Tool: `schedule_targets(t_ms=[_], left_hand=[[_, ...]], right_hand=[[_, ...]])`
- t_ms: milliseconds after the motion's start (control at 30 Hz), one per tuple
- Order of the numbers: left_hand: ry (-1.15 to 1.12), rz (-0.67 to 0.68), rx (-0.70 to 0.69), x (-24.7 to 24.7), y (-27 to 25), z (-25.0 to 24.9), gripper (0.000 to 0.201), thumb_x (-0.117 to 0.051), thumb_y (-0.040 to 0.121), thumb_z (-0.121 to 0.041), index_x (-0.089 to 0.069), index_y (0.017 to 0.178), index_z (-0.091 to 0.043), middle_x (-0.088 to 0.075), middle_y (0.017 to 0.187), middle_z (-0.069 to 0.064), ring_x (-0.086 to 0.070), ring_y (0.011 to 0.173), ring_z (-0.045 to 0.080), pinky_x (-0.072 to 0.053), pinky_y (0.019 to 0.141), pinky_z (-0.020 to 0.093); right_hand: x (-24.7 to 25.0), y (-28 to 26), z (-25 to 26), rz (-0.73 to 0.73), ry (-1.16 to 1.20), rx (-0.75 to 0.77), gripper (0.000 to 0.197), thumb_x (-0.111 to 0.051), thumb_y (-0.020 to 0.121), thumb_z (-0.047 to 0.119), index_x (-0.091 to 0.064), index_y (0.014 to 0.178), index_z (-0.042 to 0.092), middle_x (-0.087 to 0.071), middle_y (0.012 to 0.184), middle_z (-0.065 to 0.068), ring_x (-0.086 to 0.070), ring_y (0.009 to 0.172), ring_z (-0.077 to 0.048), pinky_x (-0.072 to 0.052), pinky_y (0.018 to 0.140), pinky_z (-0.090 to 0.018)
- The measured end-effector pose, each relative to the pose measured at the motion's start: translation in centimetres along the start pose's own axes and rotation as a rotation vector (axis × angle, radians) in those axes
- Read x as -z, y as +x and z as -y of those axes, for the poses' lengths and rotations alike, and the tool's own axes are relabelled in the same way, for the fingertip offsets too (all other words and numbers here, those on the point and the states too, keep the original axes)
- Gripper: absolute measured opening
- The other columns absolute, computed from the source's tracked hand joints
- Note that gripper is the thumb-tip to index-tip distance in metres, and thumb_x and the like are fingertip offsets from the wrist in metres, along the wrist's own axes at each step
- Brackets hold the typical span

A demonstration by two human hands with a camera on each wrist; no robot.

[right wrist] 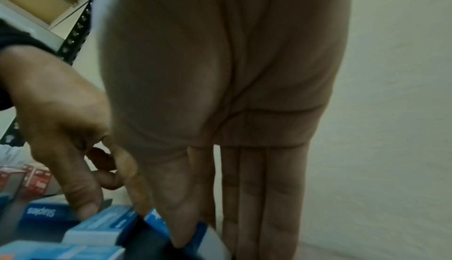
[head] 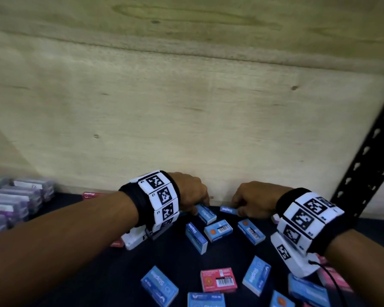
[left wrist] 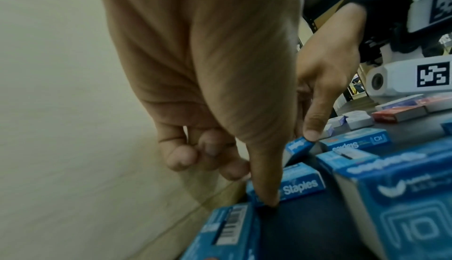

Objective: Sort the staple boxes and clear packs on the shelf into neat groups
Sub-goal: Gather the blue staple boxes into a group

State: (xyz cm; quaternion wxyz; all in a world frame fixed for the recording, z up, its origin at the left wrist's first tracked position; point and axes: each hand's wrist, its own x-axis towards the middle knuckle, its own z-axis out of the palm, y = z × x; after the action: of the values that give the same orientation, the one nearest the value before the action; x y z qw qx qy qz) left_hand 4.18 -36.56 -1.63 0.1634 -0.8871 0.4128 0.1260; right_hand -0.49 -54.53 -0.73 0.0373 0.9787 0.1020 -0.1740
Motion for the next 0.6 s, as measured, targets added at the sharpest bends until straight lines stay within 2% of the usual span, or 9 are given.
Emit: schedule_targets(t_ms=[100,167,267,333,433,600], left_hand=[[-0.011,-0.043,0.037,-0.04,-0.01,-0.04,0.043,-0.063,0.093,-0.037,-0.055,0.132,-0.024,-0.062,0.113,0.001,-0.057,0.098,0.022,-0.038,0.071,0.030],[-0.012,-0.064,0.062,-0.06,-0.06,0.07,0.045,-0.066,0.089,-0.041,-0.057,0.127,-0.021,-0.060,0.108,0.001,-0.056,0.094,0.021,-0.038,0.069,0.031],[-0.029,-0.101,0.095,-0.17,-0.08,0.24,0.044,-0.072,0.083,-0.045,-0.059,0.116,-0.019,-0.053,0.096,-0.001,-0.053,0.085,0.020,-0.039,0.066,0.031],[-0.032,-0.133,0.104,-0.32,-0.06,0.26,0.041,-0.072,0.082,-0.046,-0.061,0.110,-0.017,-0.056,0.097,0.001,-0.054,0.084,0.020,-0.041,0.066,0.031],[-0.002,-0.164,0.114,-0.41,-0.13,0.21,0.039,-0.070,0.085,-0.045,-0.063,0.110,-0.016,-0.061,0.104,0.004,-0.059,0.090,0.024,-0.044,0.068,0.031],[0.016,-0.202,0.147,-0.64,-0.26,0.30,0.035,-0.066,0.088,-0.045,-0.067,0.104,-0.014,-0.064,0.100,0.006,-0.061,0.085,0.024,-0.048,0.067,0.032]], right_hand=[[0.06,-0.08,-0.41,0.005,-0.004,-0.002,0.024,-0.052,0.099,0.023,-0.071,0.112,0.018,-0.070,0.107,-0.002,-0.063,0.097,-0.020,-0.050,0.086,-0.033],[0.01,0.10,-0.58,0.004,0.002,-0.013,0.025,-0.049,0.101,0.024,-0.069,0.113,0.017,-0.068,0.108,-0.001,-0.061,0.096,-0.019,-0.048,0.085,-0.031],[0.04,0.24,-0.66,-0.004,0.023,-0.025,0.028,-0.045,0.103,0.025,-0.063,0.124,0.020,-0.064,0.122,0.000,-0.056,0.104,-0.017,-0.039,0.084,-0.026],[0.01,0.32,-0.67,-0.011,0.024,-0.023,0.030,-0.044,0.104,0.025,-0.059,0.129,0.020,-0.061,0.128,0.000,-0.053,0.105,-0.016,-0.036,0.084,-0.024],[-0.07,0.42,-0.60,-0.019,0.026,-0.014,0.028,-0.043,0.104,0.026,-0.058,0.128,0.021,-0.061,0.127,0.000,-0.048,0.096,-0.012,-0.035,0.083,-0.024],[-0.14,0.37,-0.19,-0.050,0.064,-0.016,0.024,-0.043,0.104,0.030,-0.058,0.122,0.023,-0.060,0.114,0.002,-0.051,0.094,-0.013,-0.038,0.080,-0.025]])
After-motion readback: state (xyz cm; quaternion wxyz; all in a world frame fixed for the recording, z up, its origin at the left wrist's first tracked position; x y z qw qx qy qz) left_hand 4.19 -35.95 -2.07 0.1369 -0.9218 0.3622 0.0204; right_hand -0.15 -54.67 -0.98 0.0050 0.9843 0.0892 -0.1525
